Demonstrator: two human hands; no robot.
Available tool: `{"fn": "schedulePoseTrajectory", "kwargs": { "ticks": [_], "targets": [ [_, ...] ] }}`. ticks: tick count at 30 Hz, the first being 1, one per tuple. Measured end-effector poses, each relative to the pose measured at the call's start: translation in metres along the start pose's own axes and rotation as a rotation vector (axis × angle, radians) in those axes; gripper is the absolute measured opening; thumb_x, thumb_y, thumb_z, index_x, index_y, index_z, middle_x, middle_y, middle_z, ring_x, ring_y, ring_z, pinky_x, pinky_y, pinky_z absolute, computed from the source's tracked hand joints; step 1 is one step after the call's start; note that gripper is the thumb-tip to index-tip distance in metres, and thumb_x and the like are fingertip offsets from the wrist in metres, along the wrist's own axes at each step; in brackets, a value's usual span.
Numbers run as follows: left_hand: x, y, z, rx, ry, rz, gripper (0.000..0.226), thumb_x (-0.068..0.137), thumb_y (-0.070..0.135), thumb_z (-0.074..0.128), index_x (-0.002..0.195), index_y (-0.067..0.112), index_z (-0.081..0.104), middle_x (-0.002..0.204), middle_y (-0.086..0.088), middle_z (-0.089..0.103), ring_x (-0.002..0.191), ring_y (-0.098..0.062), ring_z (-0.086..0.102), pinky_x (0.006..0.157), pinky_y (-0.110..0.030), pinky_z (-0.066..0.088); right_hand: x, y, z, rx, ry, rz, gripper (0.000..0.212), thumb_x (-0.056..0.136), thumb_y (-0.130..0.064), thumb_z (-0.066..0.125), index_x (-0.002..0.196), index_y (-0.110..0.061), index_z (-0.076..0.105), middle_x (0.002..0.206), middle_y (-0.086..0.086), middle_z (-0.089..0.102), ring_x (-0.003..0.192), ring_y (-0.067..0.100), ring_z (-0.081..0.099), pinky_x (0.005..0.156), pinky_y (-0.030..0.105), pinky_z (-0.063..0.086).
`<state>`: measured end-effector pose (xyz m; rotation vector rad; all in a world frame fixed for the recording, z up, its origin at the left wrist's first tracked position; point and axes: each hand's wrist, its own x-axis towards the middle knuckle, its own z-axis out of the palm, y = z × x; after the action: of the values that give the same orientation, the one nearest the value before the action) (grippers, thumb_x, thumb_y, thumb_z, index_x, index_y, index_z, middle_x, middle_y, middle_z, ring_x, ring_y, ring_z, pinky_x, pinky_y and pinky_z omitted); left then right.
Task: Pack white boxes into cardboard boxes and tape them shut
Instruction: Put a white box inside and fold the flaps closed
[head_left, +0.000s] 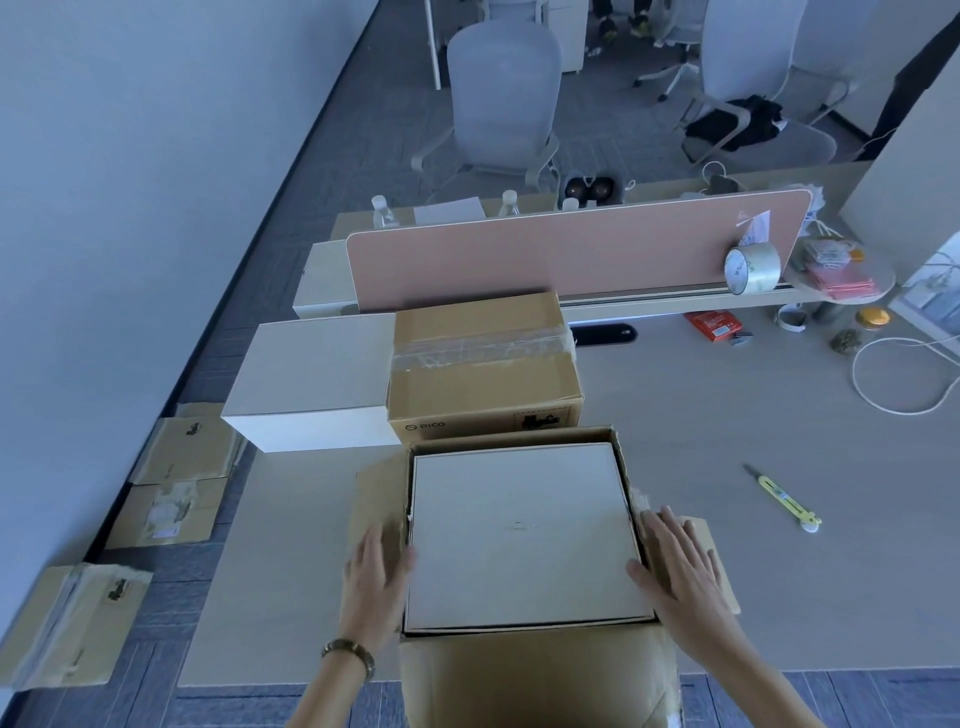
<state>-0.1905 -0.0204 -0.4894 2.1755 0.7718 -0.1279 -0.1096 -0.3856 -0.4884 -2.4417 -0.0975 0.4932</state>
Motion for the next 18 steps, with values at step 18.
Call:
{"fn": "schedulePoseTrajectory", "kwargs": {
  "ticks": [18],
  "targets": [
    [0.029, 0.011, -0.078, -0.055, 0.284, -0.314, 0.036, 0.093, 0.036, 0.066, 0.109, 0.005, 0.069, 0.106, -0.017, 0.070, 0.101, -0.037, 0.064, 0.089, -0.046, 0.052, 0.010, 0.034, -0.071, 0.374, 0.202, 0.419, 0.032, 0.096, -0.023, 0.062, 0.128, -0.027, 0.060, 0.107, 0.004, 0.070, 0.099, 0.028, 0.062, 0.079, 0.039, 0.049]
  ]
}}
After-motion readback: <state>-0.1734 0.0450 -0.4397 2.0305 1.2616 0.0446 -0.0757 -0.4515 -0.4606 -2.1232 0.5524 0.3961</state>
